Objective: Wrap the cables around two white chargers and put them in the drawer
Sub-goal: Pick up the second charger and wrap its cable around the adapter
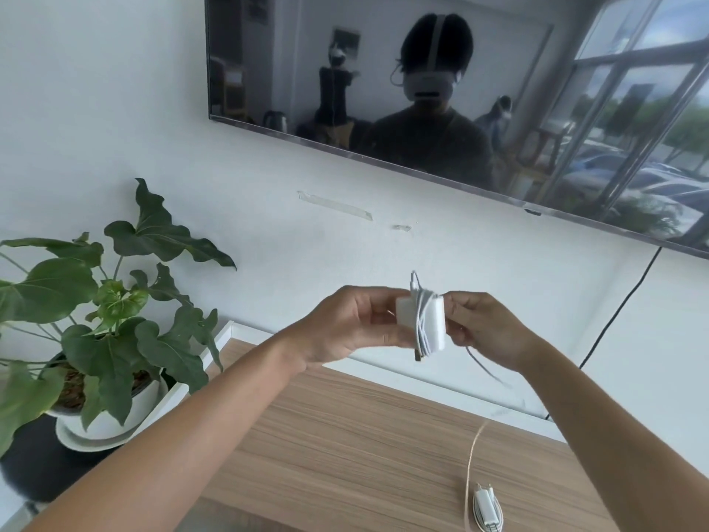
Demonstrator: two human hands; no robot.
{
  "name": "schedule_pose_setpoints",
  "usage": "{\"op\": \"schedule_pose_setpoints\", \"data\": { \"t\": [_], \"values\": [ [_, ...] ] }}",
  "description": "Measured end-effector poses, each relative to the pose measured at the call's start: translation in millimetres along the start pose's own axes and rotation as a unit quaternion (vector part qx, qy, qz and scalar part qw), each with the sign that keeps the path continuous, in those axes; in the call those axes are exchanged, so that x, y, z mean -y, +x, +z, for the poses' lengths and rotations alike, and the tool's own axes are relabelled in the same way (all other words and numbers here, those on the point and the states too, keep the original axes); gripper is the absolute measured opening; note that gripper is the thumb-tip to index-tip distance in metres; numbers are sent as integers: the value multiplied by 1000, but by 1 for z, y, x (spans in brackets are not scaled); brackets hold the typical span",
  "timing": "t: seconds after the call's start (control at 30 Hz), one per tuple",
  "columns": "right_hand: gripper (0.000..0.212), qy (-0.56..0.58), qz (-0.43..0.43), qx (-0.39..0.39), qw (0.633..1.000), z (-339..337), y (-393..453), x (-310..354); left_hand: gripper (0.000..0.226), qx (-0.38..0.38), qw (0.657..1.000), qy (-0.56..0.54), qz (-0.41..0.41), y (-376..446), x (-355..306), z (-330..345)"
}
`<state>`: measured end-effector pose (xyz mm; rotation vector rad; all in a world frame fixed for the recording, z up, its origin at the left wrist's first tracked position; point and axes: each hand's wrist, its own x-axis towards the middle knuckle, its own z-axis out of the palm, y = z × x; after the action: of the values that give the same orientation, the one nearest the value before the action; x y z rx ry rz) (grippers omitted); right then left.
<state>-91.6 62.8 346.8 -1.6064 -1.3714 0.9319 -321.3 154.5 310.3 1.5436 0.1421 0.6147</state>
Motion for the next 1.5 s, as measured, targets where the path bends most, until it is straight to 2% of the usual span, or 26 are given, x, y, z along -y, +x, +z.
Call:
{"op": "schedule_pose_setpoints", "data": {
  "t": [0.07, 0.1, 0.17, 0.23, 0.37, 0.43, 0.6, 0.73, 0.83, 1.13, 1.23, 1.33, 1.43, 1.5],
  "values": [
    [80, 21, 1, 9, 1000, 11, -3, -12, 41, -17, 999, -17, 22, 2, -4, -3],
    [78, 26, 5, 12, 1000, 16, -5, -16, 37, -27, 999, -22, 29, 3, -5, -4],
    [54, 17, 17, 17, 1000, 28, -12, -15, 31, -51, 997, -42, 33, 4, -1, -8],
    [37, -28, 28, 20, 999, 37, -18, -12, 35, -82, 994, -71, 24, 5, 5, -11],
    [28, -158, 8, 27, 987, 50, -30, 2, 37, -135, 988, -76, 6, 7, 16, -17],
    [26, -252, -25, 16, 967, 48, -36, 12, 29, -154, 987, -51, -8, 9, 21, -22],
    [24, -463, -121, 28, 878, 40, -48, 36, 22, -177, 982, 52, -44, 12, 24, -20],
    [19, -533, -128, 13, 836, 32, -54, 54, 20, -166, 972, 156, -51, 14, 27, -14],
    [19, -555, -158, 1, 816, 25, -56, 71, 22, -162, 968, 179, -71, 11, 29, -18],
    [5, -499, -246, -28, 830, 7, -29, 93, 23, -69, 967, 228, -89, 3, 34, -15],
    [1, -411, -208, -54, 886, 3, -15, 89, 26, -41, 971, 222, -75, 0, 29, -13],
    [7, -300, -110, -66, 945, -4, -5, 80, 28, -5, 978, 199, -62, -4, 22, -11],
    [10, -209, -61, -57, 974, -6, 2, 69, 37, 23, 991, 125, -47, -8, 13, -13],
    [20, -159, -37, -62, 985, -7, 5, 57, 40, 60, 995, 64, -48, -9, 6, -13]
  ]
}}
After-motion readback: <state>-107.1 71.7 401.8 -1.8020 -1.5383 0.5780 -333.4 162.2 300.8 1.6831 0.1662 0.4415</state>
